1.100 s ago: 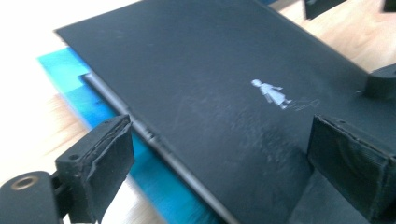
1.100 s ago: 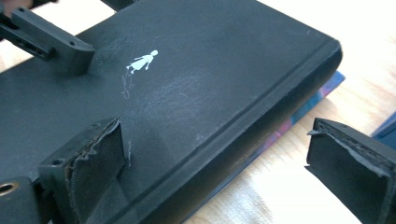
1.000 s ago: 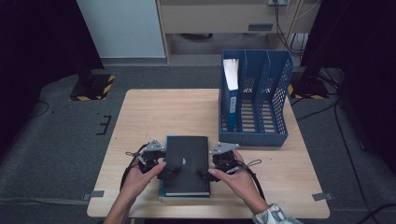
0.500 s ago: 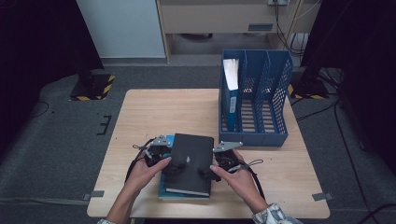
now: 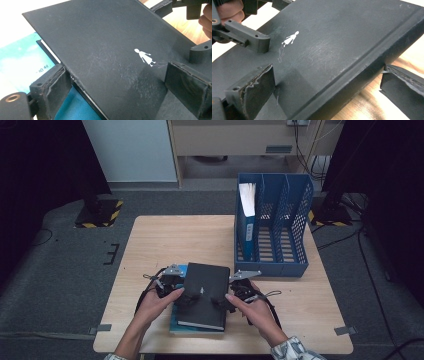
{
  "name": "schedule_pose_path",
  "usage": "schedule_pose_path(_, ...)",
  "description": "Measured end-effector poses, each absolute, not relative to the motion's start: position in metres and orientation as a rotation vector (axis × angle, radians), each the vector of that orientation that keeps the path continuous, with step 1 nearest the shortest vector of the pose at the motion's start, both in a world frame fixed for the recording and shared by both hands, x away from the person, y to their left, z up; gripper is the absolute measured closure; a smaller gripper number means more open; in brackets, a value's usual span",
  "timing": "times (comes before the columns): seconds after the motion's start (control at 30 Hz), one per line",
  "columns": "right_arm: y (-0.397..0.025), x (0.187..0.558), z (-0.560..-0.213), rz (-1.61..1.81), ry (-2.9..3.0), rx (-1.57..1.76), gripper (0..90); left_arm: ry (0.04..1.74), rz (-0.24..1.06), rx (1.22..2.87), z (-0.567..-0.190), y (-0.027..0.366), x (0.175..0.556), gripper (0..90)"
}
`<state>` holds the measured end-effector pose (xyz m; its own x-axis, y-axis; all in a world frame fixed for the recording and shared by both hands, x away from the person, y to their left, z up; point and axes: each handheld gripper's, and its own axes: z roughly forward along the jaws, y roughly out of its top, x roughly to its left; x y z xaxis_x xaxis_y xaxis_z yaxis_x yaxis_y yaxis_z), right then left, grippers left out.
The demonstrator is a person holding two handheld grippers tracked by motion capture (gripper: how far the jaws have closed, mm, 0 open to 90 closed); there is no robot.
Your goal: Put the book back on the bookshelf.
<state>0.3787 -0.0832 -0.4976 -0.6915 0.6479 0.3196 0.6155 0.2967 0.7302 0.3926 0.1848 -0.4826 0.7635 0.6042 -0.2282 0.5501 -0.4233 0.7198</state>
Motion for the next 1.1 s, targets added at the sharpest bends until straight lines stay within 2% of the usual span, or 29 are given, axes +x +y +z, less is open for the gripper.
schedule_pose_path(1.1,-0.090,0.390,-0.513,1.524,2.517,1.427,0.0,0.866,0.104,2.111,-0.482,0.184,0.390,6.6)
